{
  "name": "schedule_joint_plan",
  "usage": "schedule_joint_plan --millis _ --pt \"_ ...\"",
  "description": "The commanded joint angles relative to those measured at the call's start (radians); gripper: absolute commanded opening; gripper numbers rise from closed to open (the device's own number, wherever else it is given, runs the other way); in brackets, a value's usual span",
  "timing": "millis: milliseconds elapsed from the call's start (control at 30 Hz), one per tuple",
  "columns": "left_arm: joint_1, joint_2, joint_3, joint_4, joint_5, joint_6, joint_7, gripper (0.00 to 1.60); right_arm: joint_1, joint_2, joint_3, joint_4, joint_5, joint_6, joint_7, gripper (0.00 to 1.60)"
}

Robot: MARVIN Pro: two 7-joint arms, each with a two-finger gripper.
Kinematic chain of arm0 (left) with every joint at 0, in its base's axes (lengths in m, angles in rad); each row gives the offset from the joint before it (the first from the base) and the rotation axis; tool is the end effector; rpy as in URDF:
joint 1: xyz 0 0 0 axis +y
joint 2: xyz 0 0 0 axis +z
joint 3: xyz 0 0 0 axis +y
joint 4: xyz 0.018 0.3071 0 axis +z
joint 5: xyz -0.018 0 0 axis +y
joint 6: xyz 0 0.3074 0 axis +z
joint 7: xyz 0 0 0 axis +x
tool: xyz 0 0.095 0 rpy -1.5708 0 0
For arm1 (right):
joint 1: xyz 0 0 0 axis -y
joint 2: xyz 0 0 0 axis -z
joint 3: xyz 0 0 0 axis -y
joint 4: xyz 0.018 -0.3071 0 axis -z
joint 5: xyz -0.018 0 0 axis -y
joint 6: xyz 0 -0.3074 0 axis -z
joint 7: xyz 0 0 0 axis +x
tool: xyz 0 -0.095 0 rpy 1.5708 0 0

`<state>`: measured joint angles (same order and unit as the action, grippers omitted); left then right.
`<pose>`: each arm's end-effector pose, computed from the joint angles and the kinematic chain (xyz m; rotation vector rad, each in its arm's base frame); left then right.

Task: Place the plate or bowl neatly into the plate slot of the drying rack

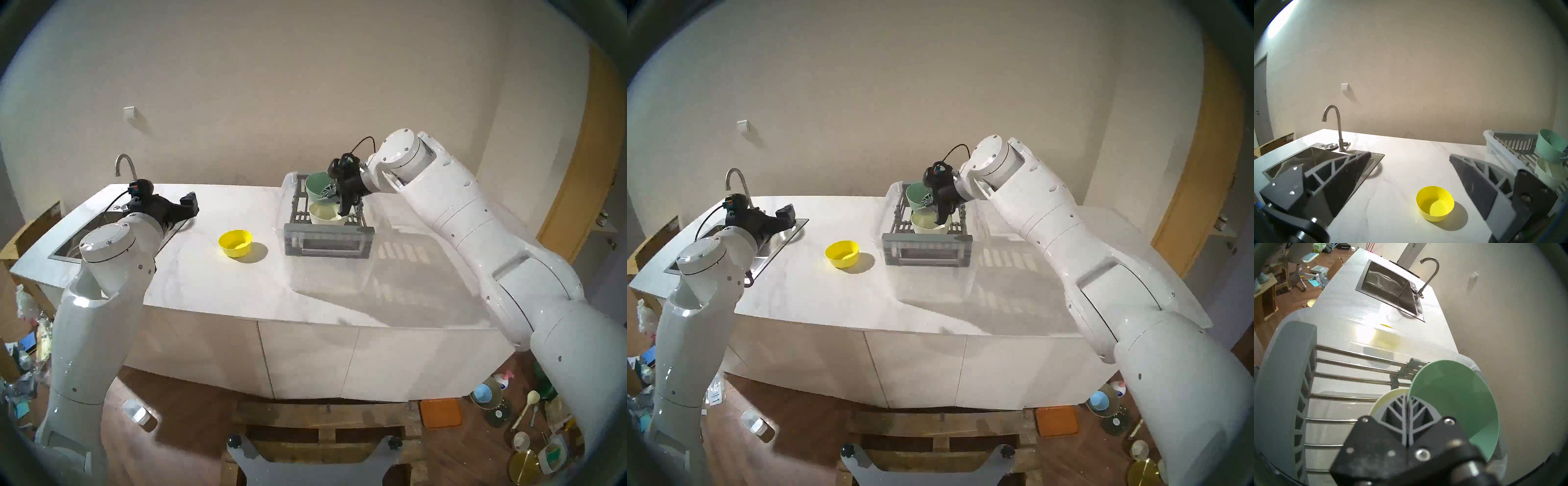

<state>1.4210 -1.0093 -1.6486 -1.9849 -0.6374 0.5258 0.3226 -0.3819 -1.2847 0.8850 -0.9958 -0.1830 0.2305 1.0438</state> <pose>0.4197 0.1402 -0.1082 -2.1363 -0.1551 -2.1580 0.6070 0.0841 -0.0546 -1.8489 -2.0161 -1.4534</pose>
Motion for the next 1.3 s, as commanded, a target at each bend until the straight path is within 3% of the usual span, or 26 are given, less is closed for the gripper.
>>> schedule_joint_plan --millis 0,567,600,667,700,1000,1267 --pt "-0.019 0.003 -0.009 -0.023 -0.002 -0.008 -0.005 1.60 0.024 0.017 0.020 -0.046 0.010 -0.007 0.012 0.00" --pt "-0.018 0.003 -0.009 -0.023 -0.003 -0.008 -0.005 1.60 -0.001 0.051 0.024 -0.094 0.005 0.005 0.040 0.00" --pt "-0.018 0.003 -0.009 -0.023 -0.003 -0.008 -0.005 1.60 0.000 0.053 0.025 -0.096 0.006 0.005 0.044 0.86" --pt "-0.018 0.003 -0.009 -0.023 -0.003 -0.008 -0.005 1.60 0.000 0.055 0.026 -0.099 0.006 0.005 0.045 0.86" --pt "-0.019 0.003 -0.009 -0.023 -0.003 -0.008 -0.005 1.60 0.000 0.056 0.028 -0.103 0.007 0.005 0.043 1.58" --pt "-0.019 0.003 -0.009 -0.023 -0.002 -0.008 -0.004 1.60 0.005 0.068 0.066 -0.143 0.016 0.026 0.021 1.60" --pt "-0.019 0.003 -0.008 -0.022 -0.002 -0.008 -0.004 1.60 -0.001 0.079 0.189 -0.180 0.031 0.068 -0.067 1.60"
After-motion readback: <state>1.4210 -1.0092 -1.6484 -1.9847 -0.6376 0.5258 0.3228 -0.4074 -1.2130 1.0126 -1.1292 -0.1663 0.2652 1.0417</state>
